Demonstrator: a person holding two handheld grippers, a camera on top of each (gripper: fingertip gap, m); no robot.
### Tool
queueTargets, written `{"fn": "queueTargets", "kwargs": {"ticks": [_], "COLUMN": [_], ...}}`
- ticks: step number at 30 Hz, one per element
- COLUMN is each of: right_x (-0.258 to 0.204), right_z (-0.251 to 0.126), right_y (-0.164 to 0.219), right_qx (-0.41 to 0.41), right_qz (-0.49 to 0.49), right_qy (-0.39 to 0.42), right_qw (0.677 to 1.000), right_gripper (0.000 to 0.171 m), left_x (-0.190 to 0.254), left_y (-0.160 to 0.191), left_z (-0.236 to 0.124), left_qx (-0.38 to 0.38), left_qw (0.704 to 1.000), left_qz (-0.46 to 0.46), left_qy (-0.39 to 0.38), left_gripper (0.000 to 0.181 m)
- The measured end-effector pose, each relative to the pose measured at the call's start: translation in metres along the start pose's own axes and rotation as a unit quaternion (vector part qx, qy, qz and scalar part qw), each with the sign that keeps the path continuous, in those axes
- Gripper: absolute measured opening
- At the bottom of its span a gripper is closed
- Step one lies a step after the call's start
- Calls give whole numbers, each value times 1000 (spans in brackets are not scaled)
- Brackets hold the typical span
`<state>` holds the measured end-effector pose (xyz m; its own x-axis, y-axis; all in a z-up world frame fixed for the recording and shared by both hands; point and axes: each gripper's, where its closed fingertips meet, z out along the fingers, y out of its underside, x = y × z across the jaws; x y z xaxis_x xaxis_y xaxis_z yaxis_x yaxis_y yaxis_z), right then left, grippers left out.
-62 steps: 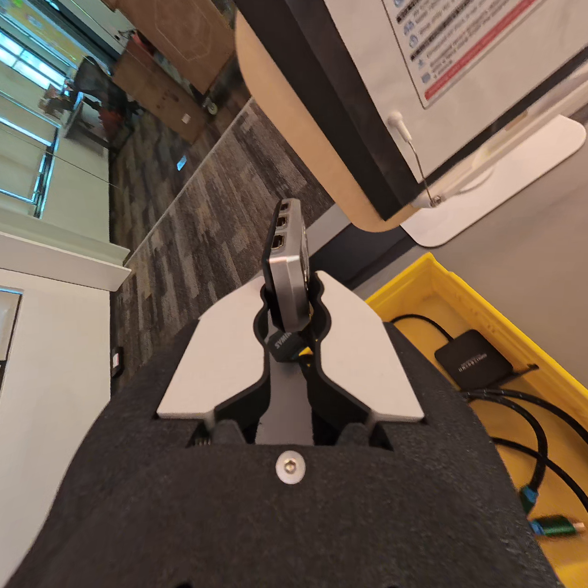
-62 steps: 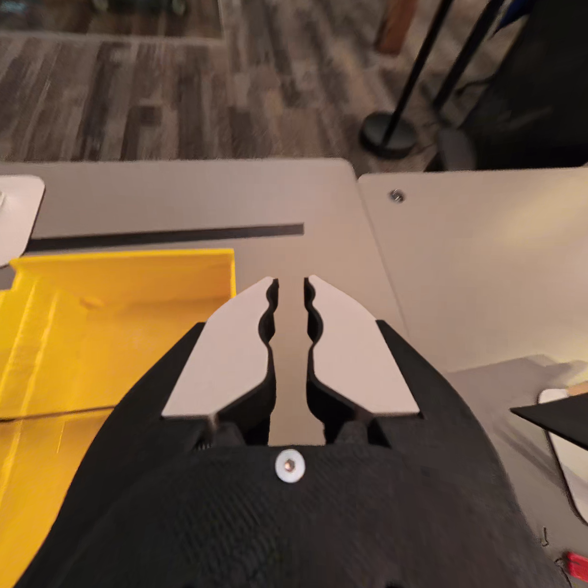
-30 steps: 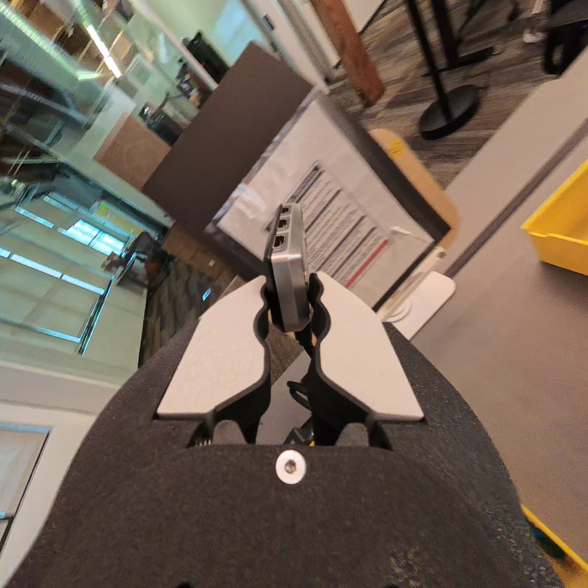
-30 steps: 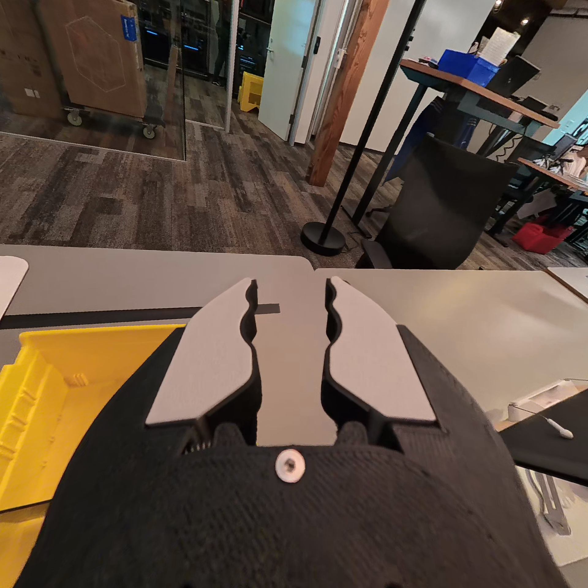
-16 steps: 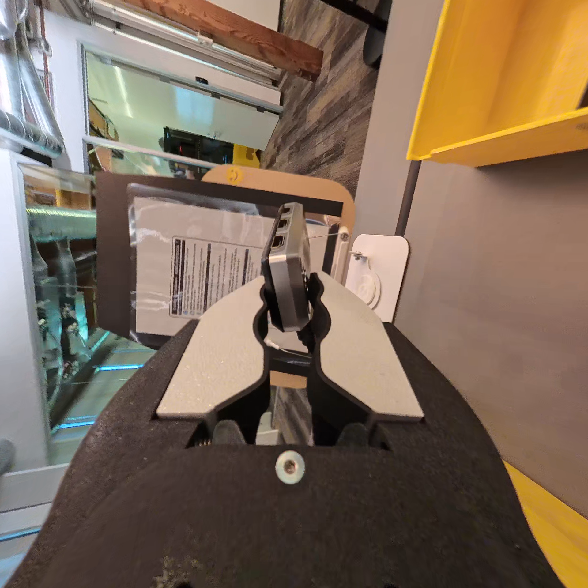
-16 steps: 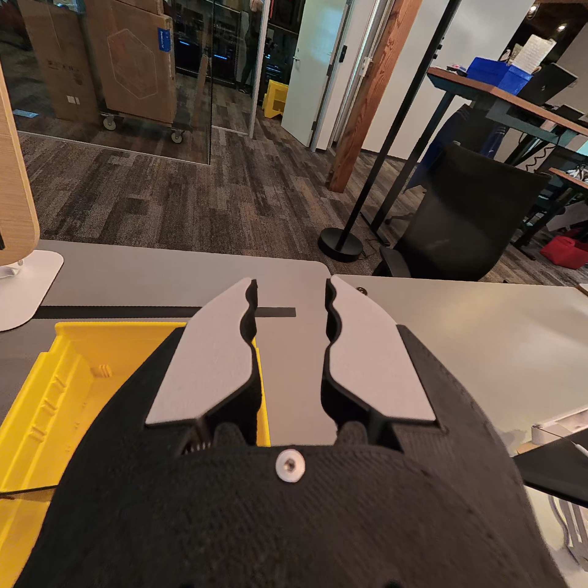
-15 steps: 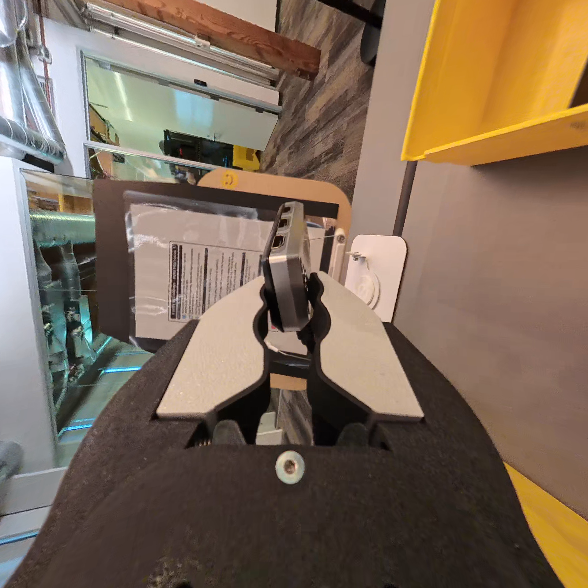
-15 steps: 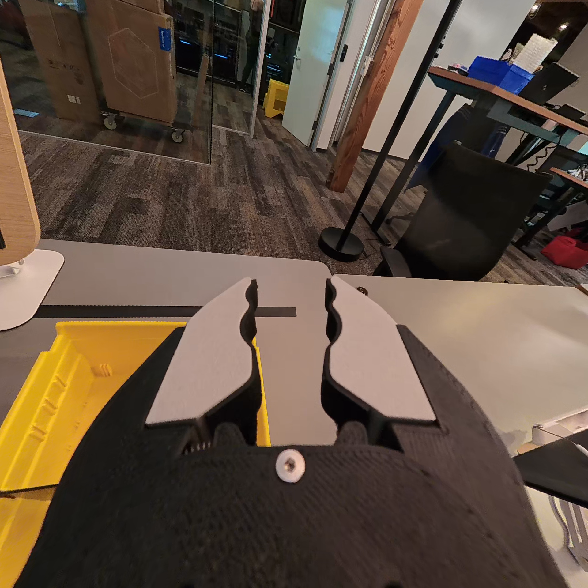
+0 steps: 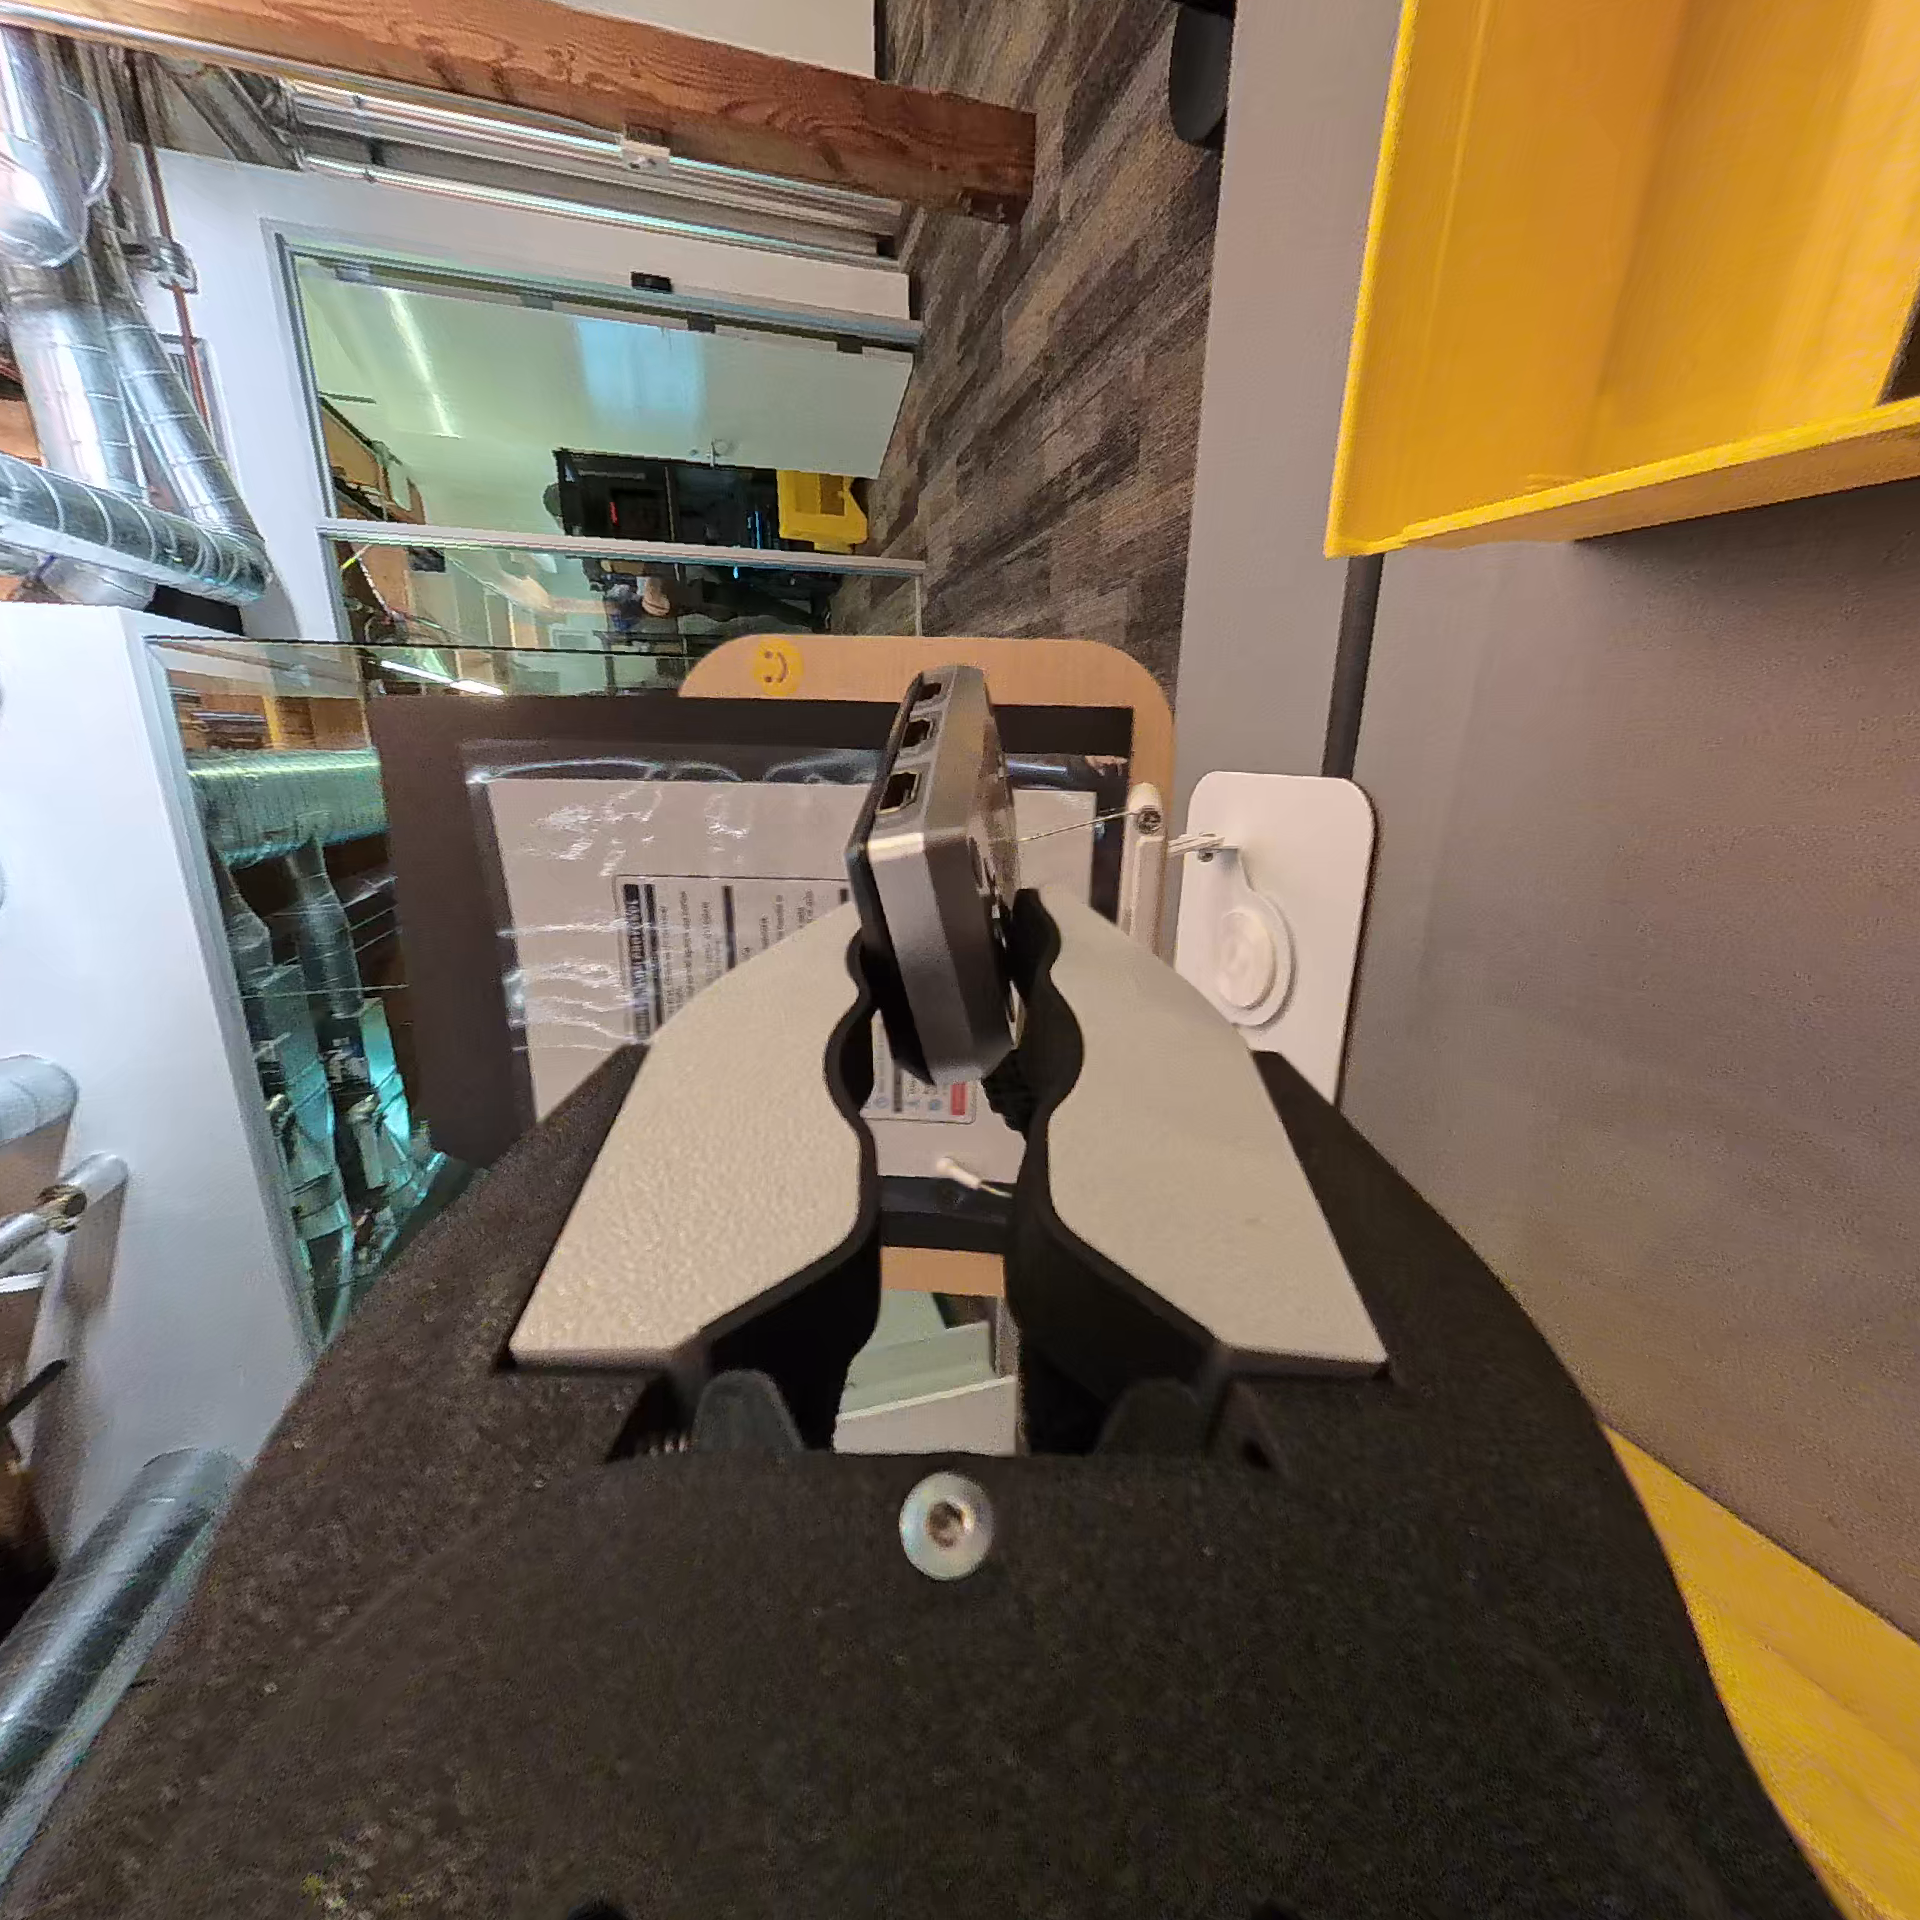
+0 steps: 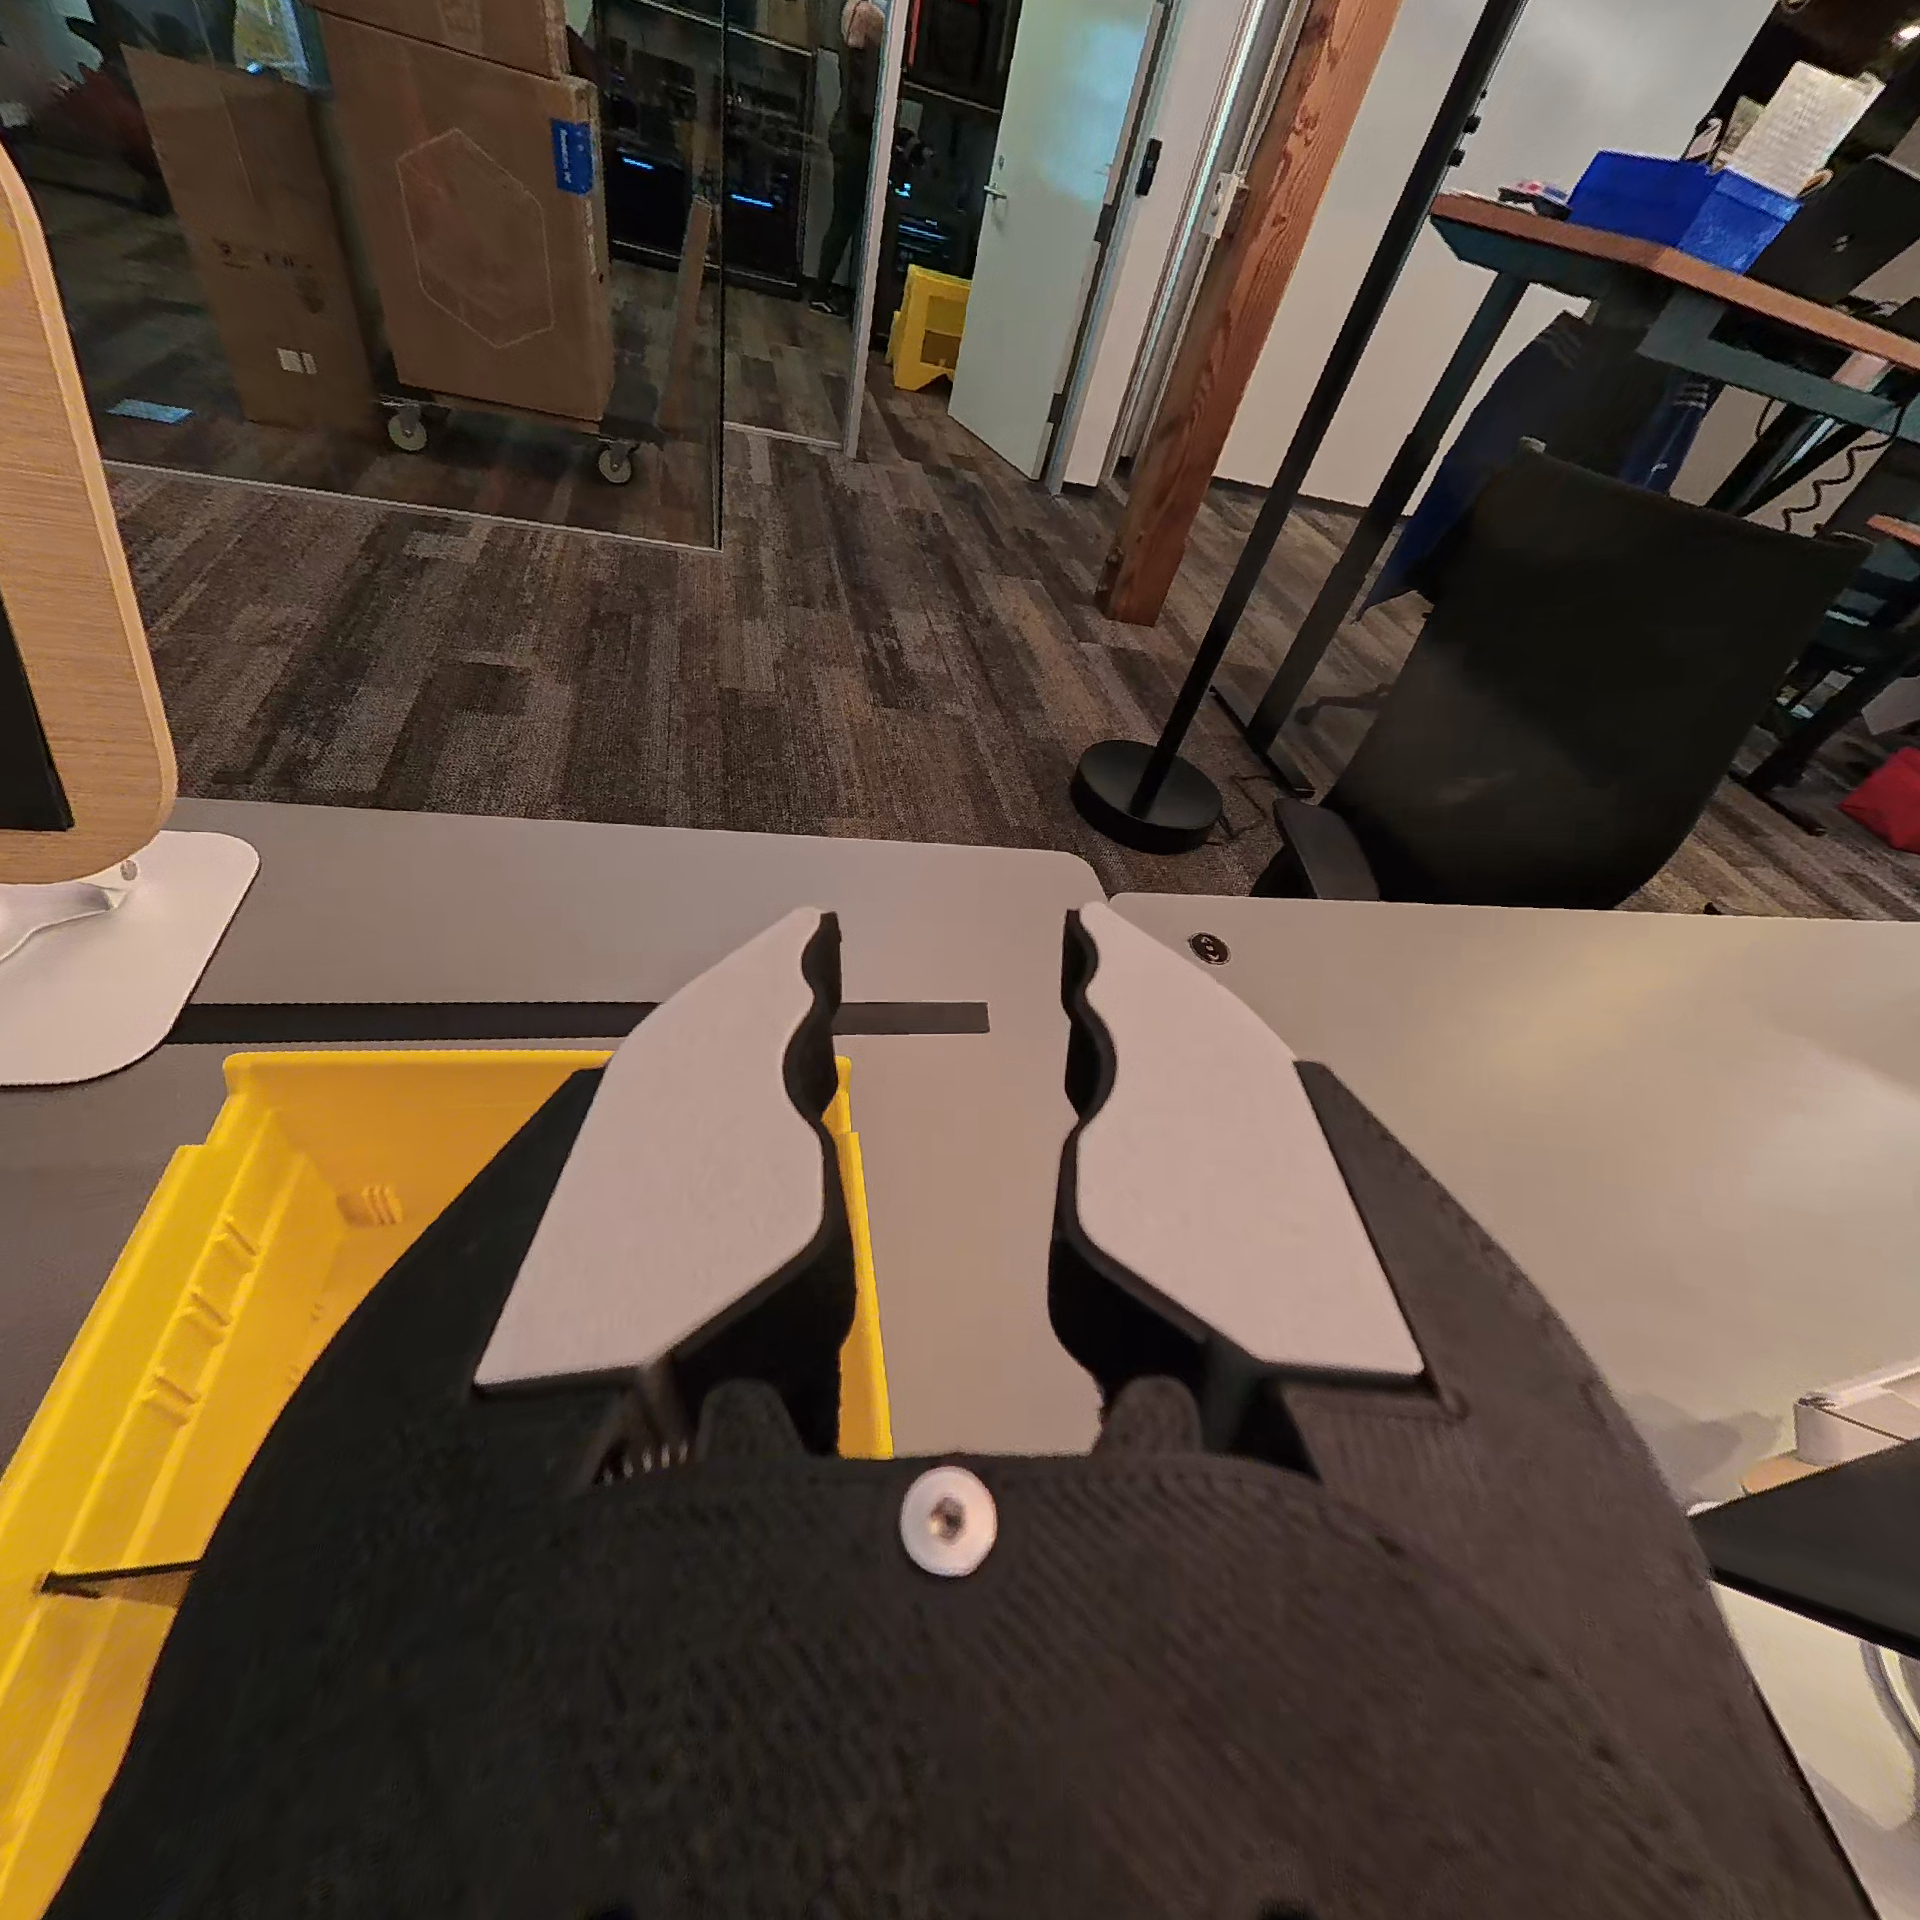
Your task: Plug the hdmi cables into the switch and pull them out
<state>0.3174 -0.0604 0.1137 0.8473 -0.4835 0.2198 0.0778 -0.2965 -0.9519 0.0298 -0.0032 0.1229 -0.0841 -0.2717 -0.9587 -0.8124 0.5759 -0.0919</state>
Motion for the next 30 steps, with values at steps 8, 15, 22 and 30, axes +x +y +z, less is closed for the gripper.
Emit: {"fn": "queueTargets", "kwargs": {"ticks": [8,15,22,30], "right_x": [-2,-4,-8,-13], "right_z": [-2,-2,0,3], "right_y": [-1,-1,3,5], "right_qx": [3,3,-5,-12], "right_qz": [6,13,14,13], "right_qy": [-12,-26,-42,-57], "right_qw": [1000,1000,999,998], "right_gripper": [41,42,42,42], "left_x": [-84,-101,-3,106], "left_y": [-1,-10,10,12], "left_z": [-25,-42,2,17], "left_qx": [-1,26,0,19], "left_qw": [997,995,993,970], "left_qz": [-28,-90,-106,-209], "left_qy": [-66,-42,56,123], "left_gripper": [25,24,25,21]}}
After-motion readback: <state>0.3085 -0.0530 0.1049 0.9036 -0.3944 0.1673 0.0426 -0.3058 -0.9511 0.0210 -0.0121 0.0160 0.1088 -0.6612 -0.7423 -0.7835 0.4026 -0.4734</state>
